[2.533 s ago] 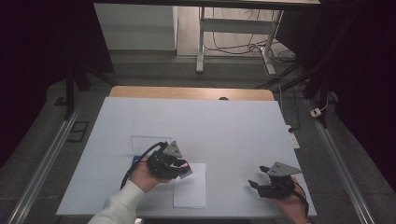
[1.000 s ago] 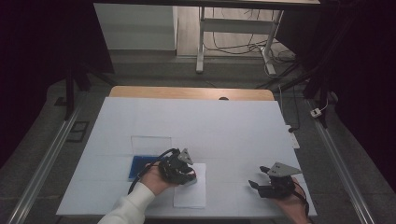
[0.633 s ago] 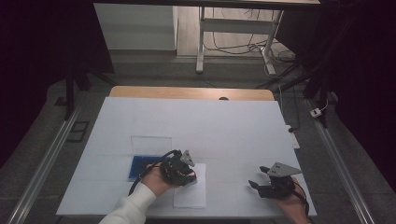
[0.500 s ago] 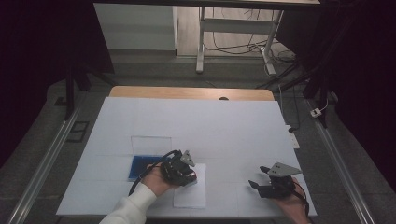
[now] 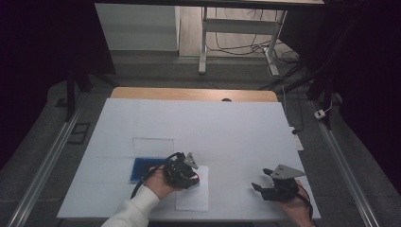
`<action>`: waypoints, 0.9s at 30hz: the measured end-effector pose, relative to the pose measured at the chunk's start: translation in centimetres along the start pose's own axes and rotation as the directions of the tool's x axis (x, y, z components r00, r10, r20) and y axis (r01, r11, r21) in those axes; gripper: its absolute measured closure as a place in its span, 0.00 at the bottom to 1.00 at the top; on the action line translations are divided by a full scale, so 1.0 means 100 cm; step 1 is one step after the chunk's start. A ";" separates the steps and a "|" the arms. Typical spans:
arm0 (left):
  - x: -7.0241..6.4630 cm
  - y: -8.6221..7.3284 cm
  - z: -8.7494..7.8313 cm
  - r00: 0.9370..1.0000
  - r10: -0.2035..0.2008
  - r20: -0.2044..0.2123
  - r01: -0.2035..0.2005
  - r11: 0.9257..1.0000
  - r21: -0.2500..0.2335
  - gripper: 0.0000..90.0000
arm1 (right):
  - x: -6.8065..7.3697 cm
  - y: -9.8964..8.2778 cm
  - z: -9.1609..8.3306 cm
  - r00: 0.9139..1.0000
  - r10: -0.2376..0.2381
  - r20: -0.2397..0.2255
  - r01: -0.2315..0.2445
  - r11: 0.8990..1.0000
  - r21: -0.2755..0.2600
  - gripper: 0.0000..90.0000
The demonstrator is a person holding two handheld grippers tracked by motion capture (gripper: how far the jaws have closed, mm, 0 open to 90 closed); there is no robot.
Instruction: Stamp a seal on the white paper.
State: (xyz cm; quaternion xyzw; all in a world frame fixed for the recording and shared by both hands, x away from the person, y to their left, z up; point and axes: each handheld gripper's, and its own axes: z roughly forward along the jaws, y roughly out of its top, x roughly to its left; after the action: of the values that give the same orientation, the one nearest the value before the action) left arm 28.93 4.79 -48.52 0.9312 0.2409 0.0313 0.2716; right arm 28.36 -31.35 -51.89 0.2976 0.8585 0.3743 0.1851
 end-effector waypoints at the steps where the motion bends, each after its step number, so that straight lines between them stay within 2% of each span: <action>1: 0.000 0.000 0.000 1.000 0.001 -0.002 -0.001 1.000 0.002 0.78 | 0.000 0.000 0.000 1.000 0.000 0.000 0.000 1.000 0.000 0.31; 8: -0.003 0.001 0.003 1.000 0.000 -0.020 0.000 1.000 0.024 0.79 | 0.000 0.000 0.000 1.000 -0.003 0.000 0.003 1.000 0.000 0.31; 13: -0.005 0.000 0.004 0.999 0.000 -0.035 0.000 1.000 0.022 0.79 | 0.001 0.001 0.000 1.000 -0.004 -0.002 0.004 1.000 0.000 0.31; 27: -0.004 0.000 0.006 1.000 0.004 -0.026 -0.004 1.000 0.021 0.79 | 0.002 0.001 0.000 1.000 -0.006 0.000 0.006 1.000 0.007 0.31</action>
State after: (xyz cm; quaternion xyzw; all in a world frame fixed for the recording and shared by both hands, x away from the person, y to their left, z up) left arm 28.68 4.36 -48.98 0.9340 0.2429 0.0413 0.2588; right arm 28.30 -31.18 -51.83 0.2958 0.8606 0.3708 0.1852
